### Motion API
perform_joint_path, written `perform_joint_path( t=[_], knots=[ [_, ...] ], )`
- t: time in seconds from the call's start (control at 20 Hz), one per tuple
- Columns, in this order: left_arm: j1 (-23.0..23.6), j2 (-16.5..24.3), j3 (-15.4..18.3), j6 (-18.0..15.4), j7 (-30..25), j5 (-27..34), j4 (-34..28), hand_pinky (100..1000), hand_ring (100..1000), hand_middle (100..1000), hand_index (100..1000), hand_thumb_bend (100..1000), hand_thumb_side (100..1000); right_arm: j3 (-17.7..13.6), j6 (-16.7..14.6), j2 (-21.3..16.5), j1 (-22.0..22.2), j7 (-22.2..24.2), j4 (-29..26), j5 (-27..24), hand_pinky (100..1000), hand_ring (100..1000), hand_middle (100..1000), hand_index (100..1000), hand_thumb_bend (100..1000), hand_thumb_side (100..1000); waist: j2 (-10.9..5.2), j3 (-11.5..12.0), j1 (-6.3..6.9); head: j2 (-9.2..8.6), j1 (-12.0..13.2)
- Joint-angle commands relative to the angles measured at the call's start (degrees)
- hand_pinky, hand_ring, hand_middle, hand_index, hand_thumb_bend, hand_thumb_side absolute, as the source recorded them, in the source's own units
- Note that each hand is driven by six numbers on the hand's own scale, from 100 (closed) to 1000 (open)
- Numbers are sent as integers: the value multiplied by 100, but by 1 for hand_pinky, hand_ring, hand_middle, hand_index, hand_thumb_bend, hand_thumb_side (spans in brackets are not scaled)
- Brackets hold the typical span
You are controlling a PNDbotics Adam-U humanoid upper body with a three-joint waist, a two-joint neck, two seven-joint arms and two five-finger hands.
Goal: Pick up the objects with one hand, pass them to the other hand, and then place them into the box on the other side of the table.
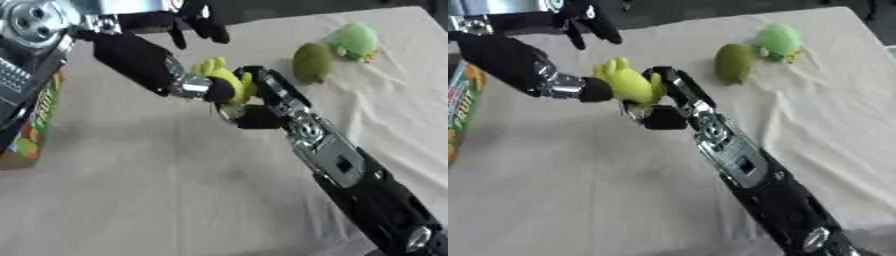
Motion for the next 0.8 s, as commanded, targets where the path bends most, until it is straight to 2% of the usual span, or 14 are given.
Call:
perform_joint_path(
  t=[0.05,0.4,0.6,0.8],
  knots=[
    [-173,-11,-5,80,-272,-303,121,779,822,782,824,531,590,5,-24,-6,-105,35,-126,106,747,519,398,450,160,100,-170,2,2,53,18],
    [-234,-58,2,220,-286,-626,333,778,819,781,820,503,523,33,-82,-5,-113,38,-308,160,747,519,398,450,155,100,-184,13,20,45,67],
    [-235,-65,38,151,-286,-857,375,786,821,786,822,496,446,49,-79,-28,-92,61,-403,113,743,518,397,449,158,100,-181,14,17,-3,163],
    [-205,-60,9,25,-287,-1038,530,793,826,792,828,506,444,63,-86,-61,-74,102,-511,46,743,517,397,449,156,100,-178,14,20,-36,189]
  ],
)
